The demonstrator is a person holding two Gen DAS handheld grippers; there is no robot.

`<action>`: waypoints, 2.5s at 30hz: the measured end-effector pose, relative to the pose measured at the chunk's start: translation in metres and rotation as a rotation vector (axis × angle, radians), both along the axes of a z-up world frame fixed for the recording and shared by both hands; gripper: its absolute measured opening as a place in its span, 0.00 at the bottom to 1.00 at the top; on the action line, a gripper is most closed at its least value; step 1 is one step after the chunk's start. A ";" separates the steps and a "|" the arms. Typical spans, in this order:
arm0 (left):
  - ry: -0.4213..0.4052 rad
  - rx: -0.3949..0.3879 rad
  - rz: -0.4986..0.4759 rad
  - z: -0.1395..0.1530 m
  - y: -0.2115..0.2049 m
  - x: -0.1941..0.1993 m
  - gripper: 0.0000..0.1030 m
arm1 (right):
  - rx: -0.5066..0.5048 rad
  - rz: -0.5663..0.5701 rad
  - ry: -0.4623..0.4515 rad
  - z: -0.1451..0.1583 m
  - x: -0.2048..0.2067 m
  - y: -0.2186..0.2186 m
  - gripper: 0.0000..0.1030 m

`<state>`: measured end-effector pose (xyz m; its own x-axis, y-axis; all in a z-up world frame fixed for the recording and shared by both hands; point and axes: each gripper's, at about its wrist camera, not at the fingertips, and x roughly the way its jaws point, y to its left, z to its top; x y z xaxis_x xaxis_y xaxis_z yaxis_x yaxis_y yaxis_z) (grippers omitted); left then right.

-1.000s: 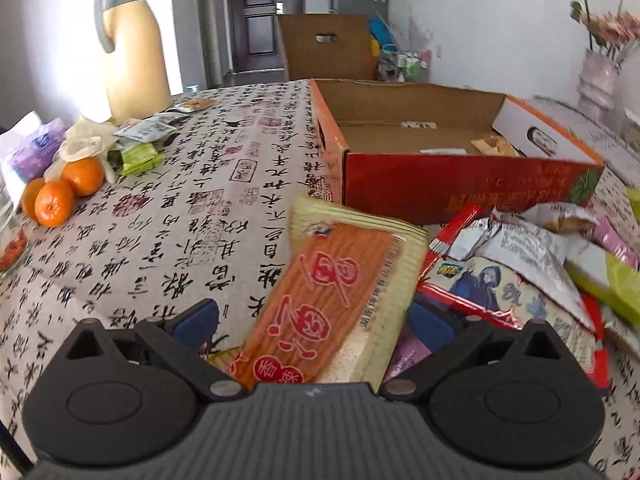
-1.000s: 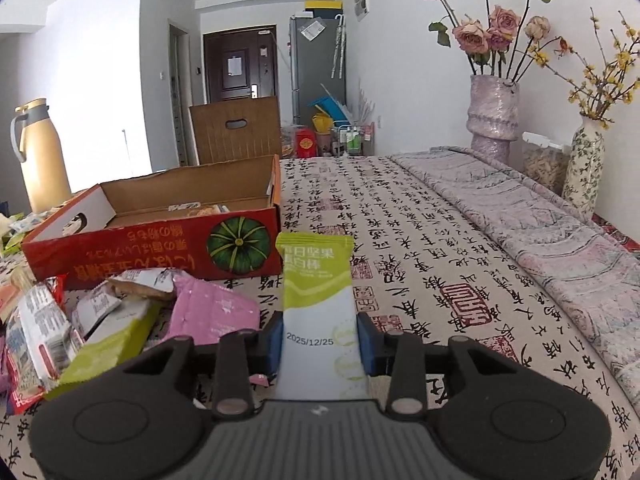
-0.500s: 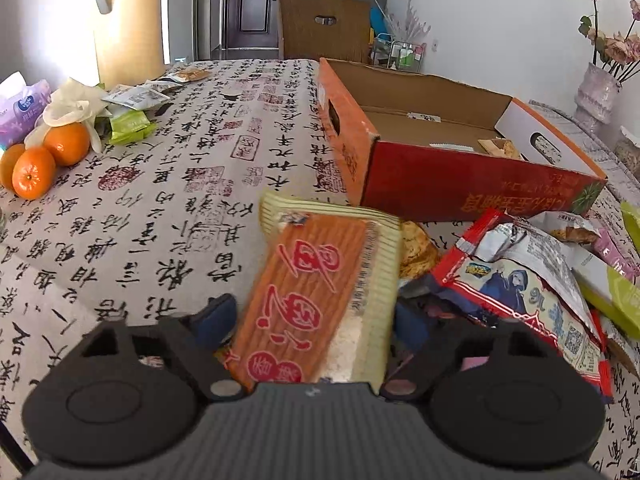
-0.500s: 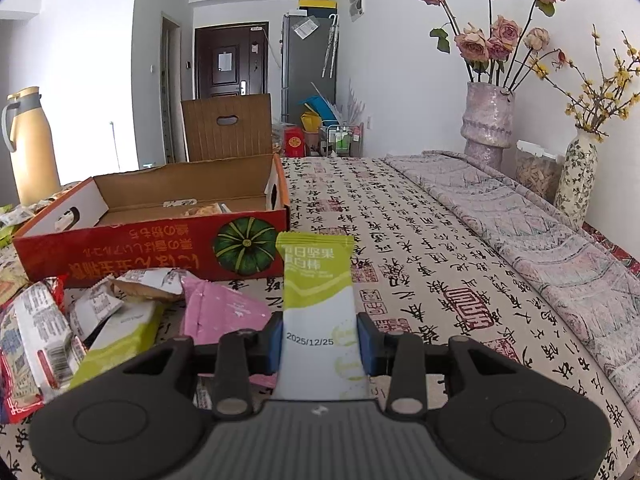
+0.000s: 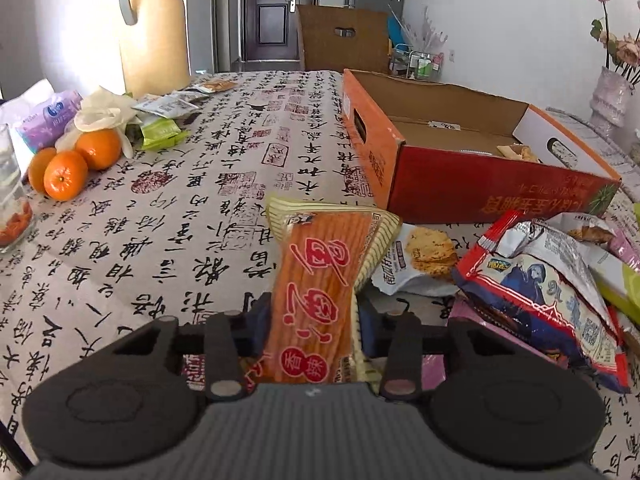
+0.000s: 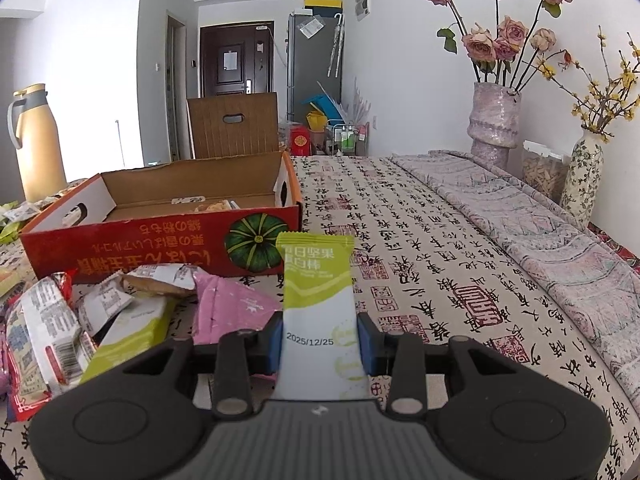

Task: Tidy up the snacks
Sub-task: 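Lift both held packets and carry them over the cardboard box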

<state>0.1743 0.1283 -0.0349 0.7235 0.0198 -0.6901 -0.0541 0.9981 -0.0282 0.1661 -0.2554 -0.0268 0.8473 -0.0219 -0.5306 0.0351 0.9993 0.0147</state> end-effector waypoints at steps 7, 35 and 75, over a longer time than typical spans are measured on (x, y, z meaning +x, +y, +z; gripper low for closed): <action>-0.021 0.016 0.019 0.007 -0.005 -0.005 0.39 | 0.003 0.010 -0.019 0.005 -0.003 0.000 0.35; -0.238 -0.024 0.013 0.095 -0.069 0.034 0.39 | 0.029 0.170 -0.171 0.054 0.051 0.022 0.35; -0.200 -0.059 0.065 0.062 -0.088 0.151 0.39 | 0.051 0.271 -0.095 0.028 0.188 0.076 0.35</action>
<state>0.3253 0.0401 0.0270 0.8444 0.0346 -0.5346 -0.1058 0.9890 -0.1031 0.3537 -0.1799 0.0009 0.8647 0.2371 -0.4428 -0.2374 0.9698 0.0558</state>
